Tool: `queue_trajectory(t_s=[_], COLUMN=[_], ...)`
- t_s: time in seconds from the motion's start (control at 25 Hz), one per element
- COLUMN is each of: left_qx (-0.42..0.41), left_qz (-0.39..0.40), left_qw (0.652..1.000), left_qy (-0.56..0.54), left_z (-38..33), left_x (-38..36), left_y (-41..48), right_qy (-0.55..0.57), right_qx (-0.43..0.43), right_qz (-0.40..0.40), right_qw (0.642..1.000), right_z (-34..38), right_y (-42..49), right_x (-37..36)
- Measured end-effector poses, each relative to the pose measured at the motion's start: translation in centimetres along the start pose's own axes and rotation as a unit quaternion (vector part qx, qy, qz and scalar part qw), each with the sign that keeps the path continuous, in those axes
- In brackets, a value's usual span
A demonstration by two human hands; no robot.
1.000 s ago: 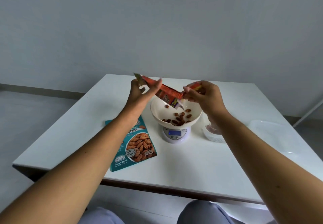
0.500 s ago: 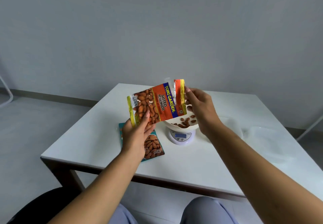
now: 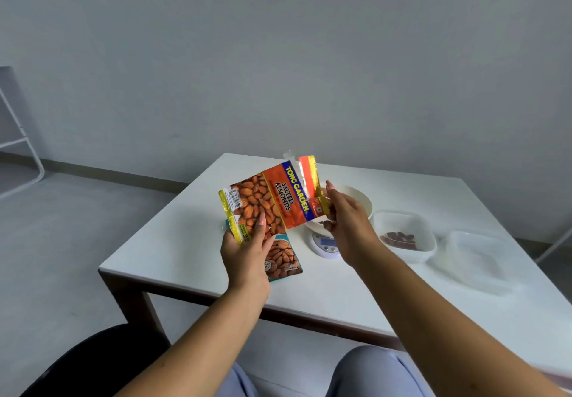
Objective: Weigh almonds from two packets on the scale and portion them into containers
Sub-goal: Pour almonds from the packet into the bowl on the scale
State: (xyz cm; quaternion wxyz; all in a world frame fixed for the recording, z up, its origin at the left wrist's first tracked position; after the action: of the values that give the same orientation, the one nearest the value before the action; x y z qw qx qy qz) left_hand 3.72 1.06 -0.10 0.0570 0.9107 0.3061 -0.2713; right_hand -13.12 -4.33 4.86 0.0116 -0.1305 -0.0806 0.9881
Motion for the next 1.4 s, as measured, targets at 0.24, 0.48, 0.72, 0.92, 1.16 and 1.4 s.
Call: queue_trajectory(t_s=[0.24,0.48,0.72,0.92,1.16,1.4], left_qx=[0.002,0.019,0.019,-0.060,-0.035,-0.048], left_qz=[-0.022,0.068,0.185,0.254,0.232,0.176], left_qw=[1.000,0.998,0.971,0.910,0.921,0.947], left_qy=[0.005,-0.003,0.152,0.322,0.310,0.265], left_z=[0.7,0.0,-3.3,-3.8,-2.6,-3.0], left_x=[-0.2,-0.9,1.6,-0.4,-0.1,0.2], left_y=[-0.7,-1.1,2.0,0.9,0.1,1.0], right_qy=[0.101,0.065,-0.025,-0.046,-0.095,-0.159], right_qx=[0.005,0.139,0.121,0.119,0.124,0.150], right_qz=[0.050,-0.016,0.088,0.100,0.079,0.067], right_qw=[0.994,0.988,0.988,0.987,0.985,0.974], right_z=[-1.0,0.4,1.2,-0.1,-0.6,-1.0], right_y=[-1.3,-1.0,-0.5,-0.8,-0.8,-1.0], right_x=[-2.3,-1.1,0.0,-0.8,-0.4,-0.5])
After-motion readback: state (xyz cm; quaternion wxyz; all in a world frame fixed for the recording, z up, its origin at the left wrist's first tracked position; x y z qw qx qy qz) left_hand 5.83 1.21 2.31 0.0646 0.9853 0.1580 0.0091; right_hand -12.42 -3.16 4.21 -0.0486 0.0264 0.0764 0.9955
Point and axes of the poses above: each hand's wrist, its own y-axis towards the middle knuckle, its own x-axis out of the back of the hand, z = x × y, the point moved 5 cm from there along y, towards the middle knuckle, and after that the axes turned 5 degrees about y, right-handed, at the moved point
